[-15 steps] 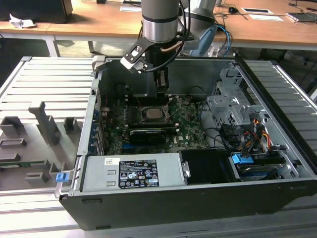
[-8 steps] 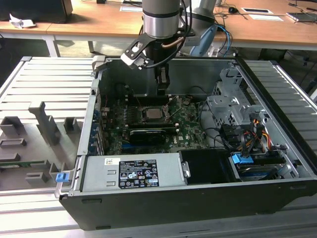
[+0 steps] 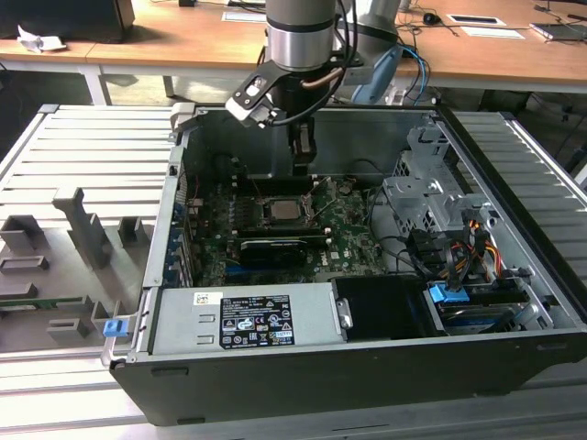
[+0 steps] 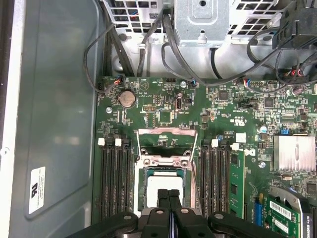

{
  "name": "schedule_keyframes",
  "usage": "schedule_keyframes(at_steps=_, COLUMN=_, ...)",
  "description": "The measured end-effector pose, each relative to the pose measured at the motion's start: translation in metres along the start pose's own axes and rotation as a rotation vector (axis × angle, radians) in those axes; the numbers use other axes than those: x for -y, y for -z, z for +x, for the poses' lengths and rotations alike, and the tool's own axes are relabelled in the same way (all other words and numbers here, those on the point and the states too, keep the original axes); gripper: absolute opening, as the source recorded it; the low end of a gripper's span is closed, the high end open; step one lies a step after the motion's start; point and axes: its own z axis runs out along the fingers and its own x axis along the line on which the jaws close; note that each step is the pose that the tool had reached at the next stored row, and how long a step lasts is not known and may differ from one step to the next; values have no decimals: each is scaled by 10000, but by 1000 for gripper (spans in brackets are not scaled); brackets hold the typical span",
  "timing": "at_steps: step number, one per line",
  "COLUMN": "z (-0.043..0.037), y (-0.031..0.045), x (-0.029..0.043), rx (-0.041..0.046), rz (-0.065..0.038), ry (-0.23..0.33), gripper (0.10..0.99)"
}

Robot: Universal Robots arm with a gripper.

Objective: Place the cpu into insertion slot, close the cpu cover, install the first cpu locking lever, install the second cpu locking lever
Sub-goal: 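Close the cpu cover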

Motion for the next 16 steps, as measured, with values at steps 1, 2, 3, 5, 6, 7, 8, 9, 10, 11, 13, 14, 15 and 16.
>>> schedule_keyframes(at_steps=1, z=0, y=0, x=-3, rx=0, rz=0, ry=0, gripper=106)
schedule_keyframes(at_steps=2, z=0, y=1, x=-5, rx=0, rz=0, ry=1, gripper=106)
schedule_keyframes(at_steps=3, z=0, y=1, x=-10, rx=0, rz=0, ry=0, gripper=106)
schedule_keyframes(at_steps=5, z=0, y=2, x=-17, rx=-1, rz=0, ry=0, gripper=106)
schedule_keyframes(at_steps=6, z=0, y=2, x=-19, rx=-1, rz=0, ry=0, gripper=106)
schedule_keyframes(at_steps=7, z=0, y=4, x=-25, rx=0, rz=0, ry=0, gripper=106)
schedule_keyframes(at_steps=8, z=-1, y=8, x=-26, rx=2, rz=2, ry=-1, gripper=106)
schedule_keyframes(at_steps=9, z=0, y=13, x=-27, rx=3, rz=2, ry=-2, gripper=106)
schedule_keyframes(at_steps=10, z=1, y=36, x=-30, rx=0, rz=0, ry=0, gripper=106)
schedule_keyframes(at_steps=11, z=2, y=60, x=-33, rx=1, rz=1, ry=0, gripper=106)
schedule_keyframes(at_steps=13, z=2, y=63, x=-40, rx=-3, rz=-1, ry=2, gripper=106)
schedule_keyframes(at_steps=14, z=2, y=64, x=-46, rx=-1, rz=-1, ry=0, gripper=106)
schedule_keyframes(at_steps=15, z=2, y=63, x=-55, rx=0, rz=0, ry=0, gripper=106)
schedule_keyframes(at_steps=16, z=1, y=62, x=-69, rx=-1, rz=0, ry=0, gripper=106)
